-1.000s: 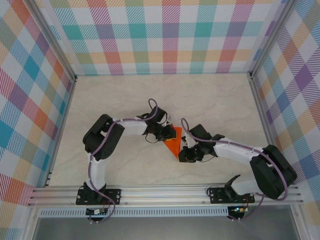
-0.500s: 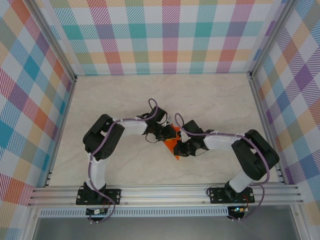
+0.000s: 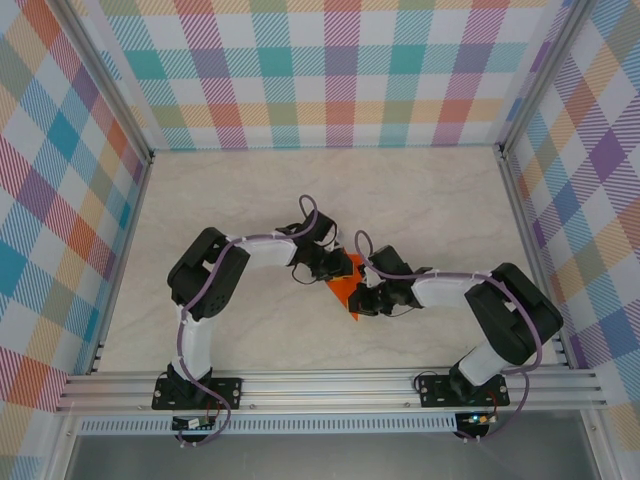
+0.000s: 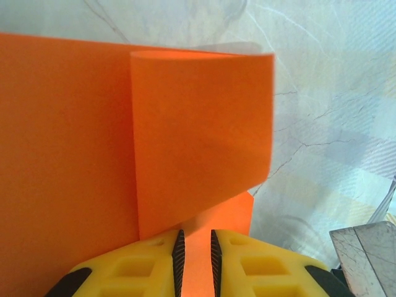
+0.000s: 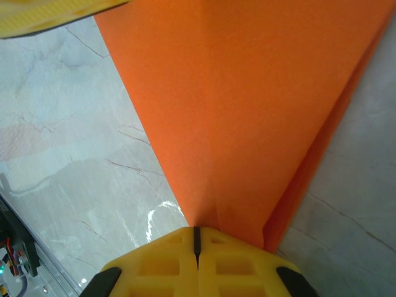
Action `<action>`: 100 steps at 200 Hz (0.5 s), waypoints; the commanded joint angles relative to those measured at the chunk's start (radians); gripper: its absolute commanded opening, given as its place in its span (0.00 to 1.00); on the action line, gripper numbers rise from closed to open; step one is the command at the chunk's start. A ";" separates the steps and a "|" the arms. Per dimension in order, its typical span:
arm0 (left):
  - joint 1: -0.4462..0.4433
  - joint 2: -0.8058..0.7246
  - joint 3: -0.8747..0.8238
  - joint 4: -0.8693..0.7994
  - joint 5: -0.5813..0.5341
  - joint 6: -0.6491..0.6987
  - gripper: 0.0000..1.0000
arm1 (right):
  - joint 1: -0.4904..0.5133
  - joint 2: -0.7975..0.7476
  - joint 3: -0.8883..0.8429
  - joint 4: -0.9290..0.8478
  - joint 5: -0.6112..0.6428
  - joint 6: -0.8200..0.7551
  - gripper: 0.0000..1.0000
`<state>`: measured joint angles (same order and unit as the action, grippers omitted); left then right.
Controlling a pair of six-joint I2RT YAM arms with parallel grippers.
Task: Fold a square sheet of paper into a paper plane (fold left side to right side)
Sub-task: Fourth fold the wing at the center of the table.
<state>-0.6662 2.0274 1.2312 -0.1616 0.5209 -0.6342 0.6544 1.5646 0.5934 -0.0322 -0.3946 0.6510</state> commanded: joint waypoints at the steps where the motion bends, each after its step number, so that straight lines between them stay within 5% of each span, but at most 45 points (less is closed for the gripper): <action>1: 0.032 0.034 0.054 -0.057 -0.068 0.046 0.22 | 0.005 0.038 -0.089 -0.156 0.062 0.005 0.00; 100: 0.149 0.188 0.298 -0.150 -0.021 0.121 0.22 | 0.005 0.028 -0.118 -0.137 0.059 -0.002 0.00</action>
<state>-0.5560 2.1654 1.4693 -0.2649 0.5186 -0.5579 0.6544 1.5471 0.5499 0.0368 -0.3965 0.6510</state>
